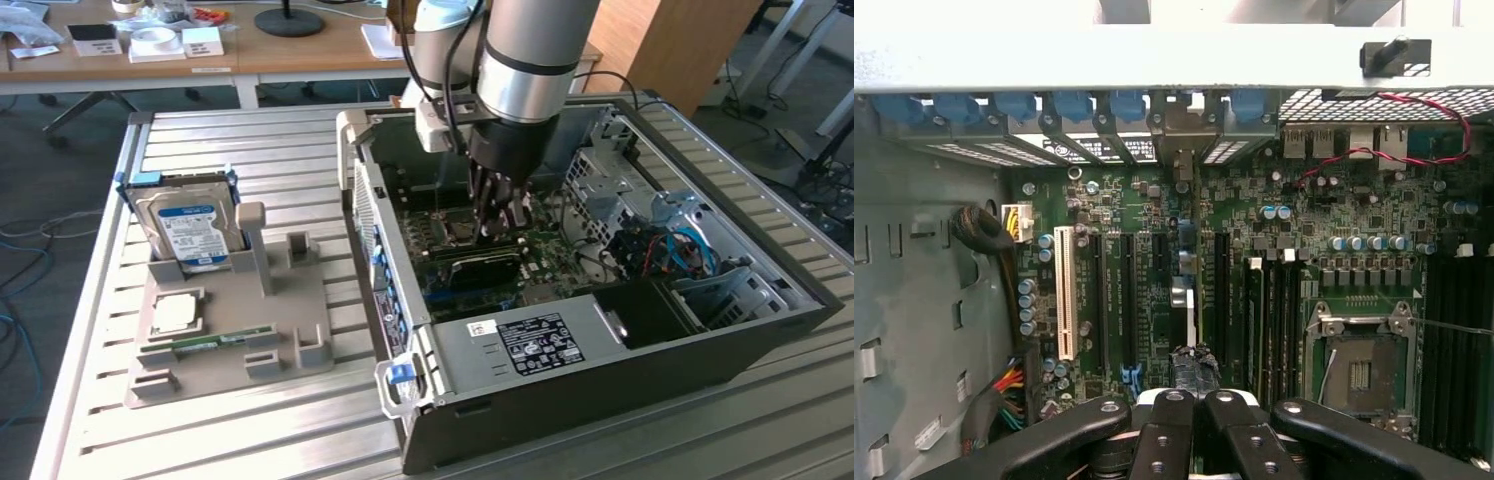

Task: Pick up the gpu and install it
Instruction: 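Press down on the gpu until it lock into place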

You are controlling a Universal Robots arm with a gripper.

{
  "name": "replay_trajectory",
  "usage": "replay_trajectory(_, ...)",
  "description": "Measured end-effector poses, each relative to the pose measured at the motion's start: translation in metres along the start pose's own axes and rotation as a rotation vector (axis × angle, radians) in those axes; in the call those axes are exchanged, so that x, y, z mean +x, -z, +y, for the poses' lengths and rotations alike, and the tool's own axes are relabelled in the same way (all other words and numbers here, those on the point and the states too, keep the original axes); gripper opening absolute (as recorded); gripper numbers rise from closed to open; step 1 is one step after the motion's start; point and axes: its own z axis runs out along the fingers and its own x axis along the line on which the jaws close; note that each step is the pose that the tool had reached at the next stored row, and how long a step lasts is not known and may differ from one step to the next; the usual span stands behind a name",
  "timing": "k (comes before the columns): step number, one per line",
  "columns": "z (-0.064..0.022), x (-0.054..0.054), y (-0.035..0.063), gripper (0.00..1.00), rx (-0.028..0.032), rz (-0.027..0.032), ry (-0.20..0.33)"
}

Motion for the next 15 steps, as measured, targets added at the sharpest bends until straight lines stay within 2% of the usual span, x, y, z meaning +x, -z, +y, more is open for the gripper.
replay_trajectory(15, 0.0005, -0.0072, -0.0037, 0.11, 0.0001, 0.0004, -0.021)
